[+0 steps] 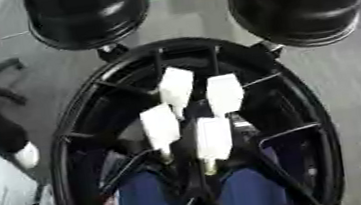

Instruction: Pull the pin out of the wheel hub.

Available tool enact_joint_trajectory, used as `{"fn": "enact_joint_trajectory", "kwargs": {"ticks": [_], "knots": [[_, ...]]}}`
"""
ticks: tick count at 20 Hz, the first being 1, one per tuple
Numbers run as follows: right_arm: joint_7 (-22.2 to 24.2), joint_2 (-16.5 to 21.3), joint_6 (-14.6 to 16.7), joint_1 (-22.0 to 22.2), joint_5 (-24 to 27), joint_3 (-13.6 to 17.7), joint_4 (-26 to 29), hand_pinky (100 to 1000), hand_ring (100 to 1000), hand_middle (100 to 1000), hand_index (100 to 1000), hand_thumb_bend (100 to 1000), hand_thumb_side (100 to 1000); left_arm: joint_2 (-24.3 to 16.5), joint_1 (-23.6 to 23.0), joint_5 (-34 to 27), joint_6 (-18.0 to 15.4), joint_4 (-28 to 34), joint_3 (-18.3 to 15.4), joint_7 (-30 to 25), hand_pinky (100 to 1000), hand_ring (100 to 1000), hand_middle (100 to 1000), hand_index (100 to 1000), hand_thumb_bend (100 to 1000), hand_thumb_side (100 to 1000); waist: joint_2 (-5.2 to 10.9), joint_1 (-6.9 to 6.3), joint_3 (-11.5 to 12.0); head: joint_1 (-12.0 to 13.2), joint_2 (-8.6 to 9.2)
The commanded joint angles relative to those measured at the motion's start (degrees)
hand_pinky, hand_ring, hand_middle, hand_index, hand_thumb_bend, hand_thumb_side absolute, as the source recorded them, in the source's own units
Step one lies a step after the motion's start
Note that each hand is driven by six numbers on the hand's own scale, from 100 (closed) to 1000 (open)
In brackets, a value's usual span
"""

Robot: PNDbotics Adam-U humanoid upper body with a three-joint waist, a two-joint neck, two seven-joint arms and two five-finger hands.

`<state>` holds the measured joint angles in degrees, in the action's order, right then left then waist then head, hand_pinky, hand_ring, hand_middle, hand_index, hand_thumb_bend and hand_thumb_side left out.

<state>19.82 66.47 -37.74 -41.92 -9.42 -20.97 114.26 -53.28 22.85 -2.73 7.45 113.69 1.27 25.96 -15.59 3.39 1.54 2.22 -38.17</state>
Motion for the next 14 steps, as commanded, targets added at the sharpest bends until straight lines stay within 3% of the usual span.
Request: {"fn": "enact_joint_trajectory", "kwargs": {"ticks": [1,3,8,14], "knots": [[-0.8,2.4,-0.3,-0.3,1.9,1.2,0.3,903,880,837,867,100,294,-1.1,1.1,0.3,0.0,0.9,-0.3,-0.4,670,707,726,716,361,481,0.95,-0.30,0.0,-0.3,0.22],[-0.6,2.5,-0.7,-0.4,2.1,1.0,0.3,902,883,838,872,100,311,-1.1,1.1,0.2,0.0,0.9,-0.2,-0.4,669,707,726,716,362,481,0.97,-0.30,0.1,-0.6,0.38],[0.3,2.6,-0.8,-0.4,-1.8,0.8,0.3,894,881,830,864,216,306,-1.2,1.2,0.6,0.8,0.9,0.1,-2.1,674,712,732,731,377,513,1.11,-0.26,0.1,-0.8,0.39],[1.2,2.7,0.3,0.1,-5.0,1.5,0.3,890,873,825,864,232,282,-1.9,2.9,3.2,2.5,0.9,1.2,-7.9,687,723,739,764,402,542,1.47,-0.49,0.0,-0.8,0.25]]}}
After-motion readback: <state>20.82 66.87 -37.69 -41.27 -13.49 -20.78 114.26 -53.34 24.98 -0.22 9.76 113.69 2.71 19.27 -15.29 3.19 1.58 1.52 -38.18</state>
